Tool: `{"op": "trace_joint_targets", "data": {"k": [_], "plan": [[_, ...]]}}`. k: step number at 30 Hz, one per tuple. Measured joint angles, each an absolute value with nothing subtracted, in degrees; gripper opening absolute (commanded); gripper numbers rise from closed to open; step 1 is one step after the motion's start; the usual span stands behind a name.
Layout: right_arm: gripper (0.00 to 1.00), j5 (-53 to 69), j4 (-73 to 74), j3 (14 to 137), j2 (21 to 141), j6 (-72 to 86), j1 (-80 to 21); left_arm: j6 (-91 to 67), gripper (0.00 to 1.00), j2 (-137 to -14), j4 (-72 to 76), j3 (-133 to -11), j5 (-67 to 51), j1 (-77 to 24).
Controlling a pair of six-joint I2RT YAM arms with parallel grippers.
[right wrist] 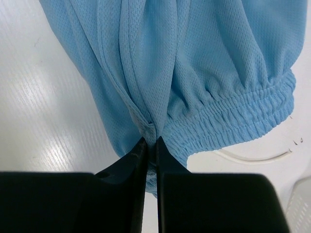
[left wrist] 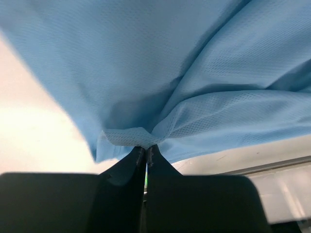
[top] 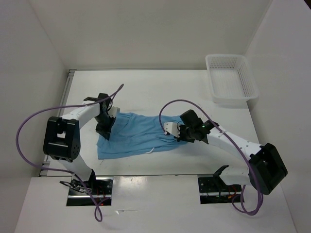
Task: Fold and stack the shorts
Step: Fold the shorts
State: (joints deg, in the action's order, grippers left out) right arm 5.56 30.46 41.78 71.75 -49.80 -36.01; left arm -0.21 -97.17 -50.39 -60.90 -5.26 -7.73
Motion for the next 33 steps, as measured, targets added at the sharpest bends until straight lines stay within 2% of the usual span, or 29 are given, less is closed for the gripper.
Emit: {"op": "trace_joint_targets", "data": {"k": [7, 11, 20, 24, 33], "plan": [[0.01, 5.4, 30.3, 49.7, 73.0, -47.3, -35.0, -0.2, 0.00, -92.4, -50.9, -73.3, 0.5, -7.0], [0.01, 4.9, 25.5, 59.8, 79.9, -45.2, -31.8, -0.2, 0.00, -92.2, -48.0, -83.1, 4.1, -5.8], [0.01, -3.4, 14.4, 72.9, 94.3, -42.1, -25.9, -0.2, 0.00, -97.0, -36.6, -104.0, 9.8, -5.3], [0.01, -5.5, 12.5, 73.7, 94.3, -40.9, -25.1, -0.2, 0.00, -96.7, -34.3, -102.7, 9.8, -5.2], [0.01, -2.4, 14.3, 69.1, 89.8, -42.2, -25.6, -0.2, 0.00, -90.8, -38.2, -85.4, 9.4, -4.7]]}}
